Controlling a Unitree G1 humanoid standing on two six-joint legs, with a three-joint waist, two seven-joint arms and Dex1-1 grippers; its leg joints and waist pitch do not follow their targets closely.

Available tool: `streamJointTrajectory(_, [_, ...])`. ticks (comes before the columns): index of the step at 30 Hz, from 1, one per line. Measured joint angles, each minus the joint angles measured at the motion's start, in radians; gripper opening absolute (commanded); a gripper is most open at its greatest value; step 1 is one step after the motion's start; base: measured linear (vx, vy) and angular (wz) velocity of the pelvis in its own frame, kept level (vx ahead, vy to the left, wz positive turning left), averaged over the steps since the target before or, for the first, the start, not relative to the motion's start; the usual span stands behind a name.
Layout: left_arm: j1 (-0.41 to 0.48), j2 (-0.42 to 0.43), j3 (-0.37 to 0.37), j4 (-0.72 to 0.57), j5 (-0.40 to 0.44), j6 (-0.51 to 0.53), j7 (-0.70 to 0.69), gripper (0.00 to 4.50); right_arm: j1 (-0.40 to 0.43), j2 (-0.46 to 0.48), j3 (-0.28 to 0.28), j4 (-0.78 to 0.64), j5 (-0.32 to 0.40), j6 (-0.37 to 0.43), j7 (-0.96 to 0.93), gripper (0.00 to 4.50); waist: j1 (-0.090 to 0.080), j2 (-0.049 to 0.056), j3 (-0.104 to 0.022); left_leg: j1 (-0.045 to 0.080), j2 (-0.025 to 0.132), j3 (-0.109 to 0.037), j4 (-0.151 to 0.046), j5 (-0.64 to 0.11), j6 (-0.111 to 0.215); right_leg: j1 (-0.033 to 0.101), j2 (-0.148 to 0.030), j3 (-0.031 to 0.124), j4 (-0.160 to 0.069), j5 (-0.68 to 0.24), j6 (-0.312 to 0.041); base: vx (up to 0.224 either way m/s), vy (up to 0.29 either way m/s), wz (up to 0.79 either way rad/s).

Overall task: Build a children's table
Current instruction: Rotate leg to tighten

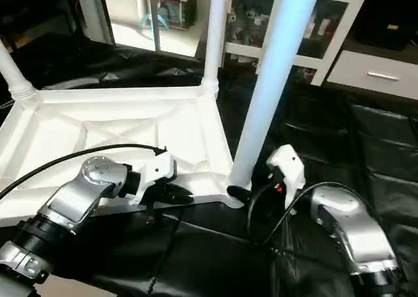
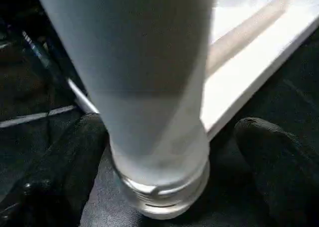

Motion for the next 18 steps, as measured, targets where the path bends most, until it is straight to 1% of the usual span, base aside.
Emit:
streamJointTrajectory(2, [0.0,0.0,-0.001,0.0,0.0,0.0,-0.005,0.0,-0.015,0.009,0.004,0.027,-0.004,-0.008,0.01,4.44,0.001,0.0,0.0,0.0,0.0,0.0,0.0,0.0,0.0,0.0,0.0,0.0,0.0,0.0,0.0,0.0,0.0,0.0])
streamJointTrajectory(3, [0.0,0.0,-0.001,0.0,0.0,0.0,-0.008,0.0,-0.02,0.009,0.004,0.034,-0.005,-0.015,0.01,4.28,0.002,0.0,0.0,0.0,0.0,0.0,0.0,0.0,0.0,0.0,0.0,0.0,0.0,0.0,0.0,0.0,0.0,0.0])
streamJointTrajectory(5, [0.0,0.0,-0.002,-0.002,0.0,0.0,-0.008,0.0,-0.03,0.012,0.004,0.041,-0.004,-0.034,0.02,4.28,0.005,0.0,0.0,0.0,0.0,0.0,0.0,0.0,0.0,0.0,0.0,0.0,0.001,0.0,0.0,0.0,0.0,0.0])
streamJointTrajectory(8, [0.0,0.001,-0.004,-0.004,0.0,0.0,-0.008,0.0,-0.032,0.014,0.006,0.05,-0.004,-0.046,0.035,3.89,0.006,0.0,0.0,0.0,0.0,0.0,0.0,0.0,0.0,0.0,0.0,0.0,0.001,0.0,0.0,0.0,0.0,0.0])
streamJointTrajectory(9, [0.0,0.002,-0.005,-0.005,0.0,0.0,-0.008,0.0,-0.033,0.014,0.008,0.057,-0.003,-0.051,0.042,3.89,0.006,-0.001,0.0,0.0,0.0,0.0,0.0,0.0,0.0,0.0,0.0,0.0,0.001,0.0,0.0,0.0,0.0,0.0])
streamJointTrajectory(11, [0.001,0.005,-0.005,-0.007,0.0,0.0,-0.009,0.0,-0.036,0.015,0.011,0.067,-0.003,-0.067,0.059,3.69,0.006,-0.001,0.0,0.0,0.0,0.0,0.0,0.0,0.0,0.0,0.0,0.0,0.001,0.0,0.0,0.0,0.0,0.0])
streamJointTrajectory(14, [0.005,0.009,-0.005,-0.014,0.0,0.0,-0.015,0.0,-0.035,0.015,0.015,0.07,0.0,-0.068,0.084,3.38,0.007,-0.001,0.001,0.0,0.0,0.0,0.001,0.0,0.0,0.0,0.0,0.0,0.001,0.0,0.0,0.0,0.0,0.0])
streamJointTrajectory(15, [0.005,0.01,-0.005,-0.014,0.0,0.0,-0.017,0.0,-0.035,0.015,0.016,0.07,0.001,-0.068,0.086,3.38,0.007,-0.001,0.001,0.0,0.0,0.0,0.001,0.0,0.0,0.0,0.0,0.0,0.001,0.0,0.0,0.0,0.0,0.0])
streamJointTrajectory(18, [0.005,0.011,-0.005,-0.014,-0.001,0.001,-0.019,0.0,-0.035,0.015,0.019,0.07,0.003,-0.068,0.096,3.02,0.007,-0.001,0.001,0.0,0.0,0.0,0.001,0.0,0.0,0.0,0.0,0.0,0.002,0.0,0.0,0.0,0.0,0.0])
